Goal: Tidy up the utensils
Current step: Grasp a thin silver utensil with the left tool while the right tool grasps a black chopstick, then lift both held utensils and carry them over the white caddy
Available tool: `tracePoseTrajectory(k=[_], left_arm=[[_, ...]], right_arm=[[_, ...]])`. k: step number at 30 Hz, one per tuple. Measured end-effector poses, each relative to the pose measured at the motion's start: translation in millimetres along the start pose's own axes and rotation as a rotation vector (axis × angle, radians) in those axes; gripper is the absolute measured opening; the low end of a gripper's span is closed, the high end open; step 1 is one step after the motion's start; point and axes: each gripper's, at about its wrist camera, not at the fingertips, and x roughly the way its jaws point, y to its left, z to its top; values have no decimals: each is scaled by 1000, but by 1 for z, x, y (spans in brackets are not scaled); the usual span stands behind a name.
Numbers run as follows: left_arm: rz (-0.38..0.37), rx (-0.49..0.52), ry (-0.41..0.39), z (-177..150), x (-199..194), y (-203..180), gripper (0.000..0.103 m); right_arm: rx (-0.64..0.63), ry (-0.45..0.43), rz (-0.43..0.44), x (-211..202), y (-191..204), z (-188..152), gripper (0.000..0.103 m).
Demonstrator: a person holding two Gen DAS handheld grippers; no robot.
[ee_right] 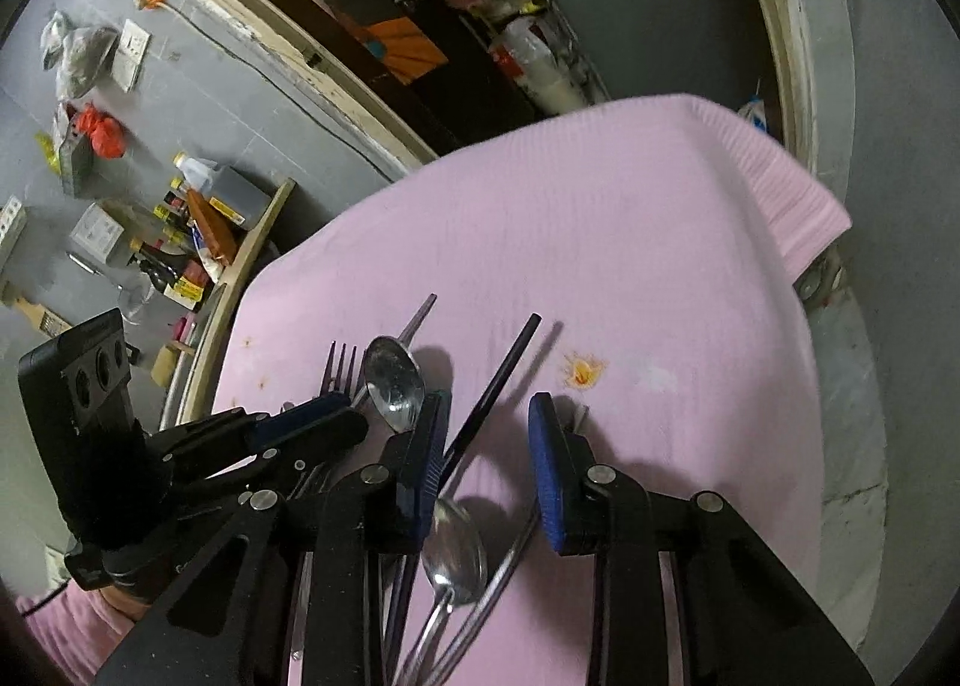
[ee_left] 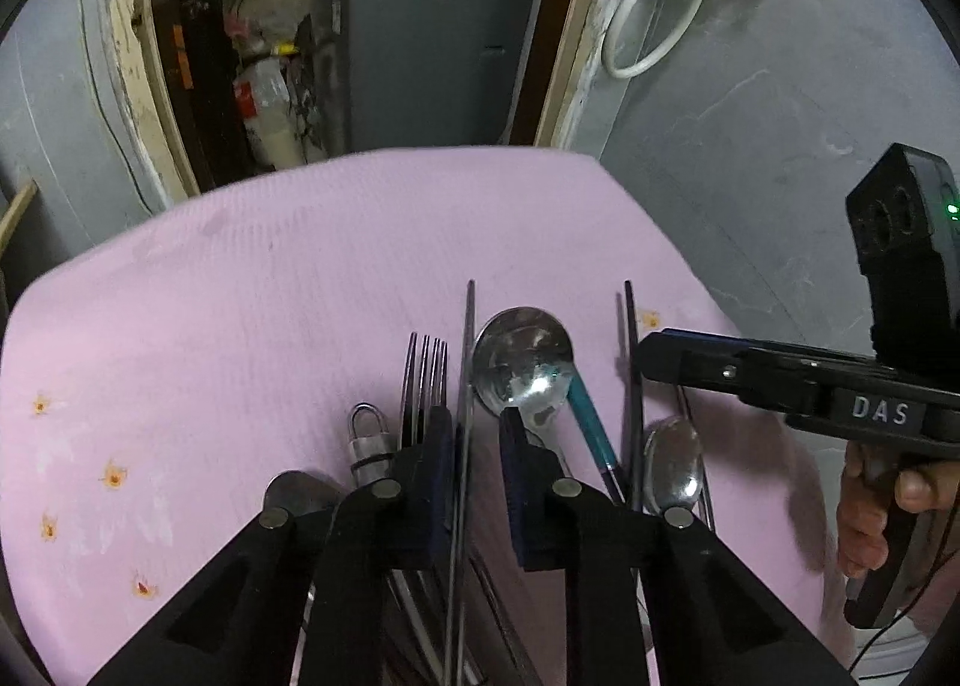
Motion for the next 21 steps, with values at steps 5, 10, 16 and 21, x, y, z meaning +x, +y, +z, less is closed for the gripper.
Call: tracePoseTrajectory(k=[5,10,16,21], left_arm=[[-9,23,57,13,10,-1,15],[-13,-28,106,26,17,7,8],[0,-55,71,19,1,8,6],[-20,-123,-50,6,-39,12,6]], right_arm=[[53,24,27,13,-5,7,12],[96,11,74,10,-8,5,8],[29,-61,102,-26,18,-2,5],[-49,-147,77,-69,46,-13,4]])
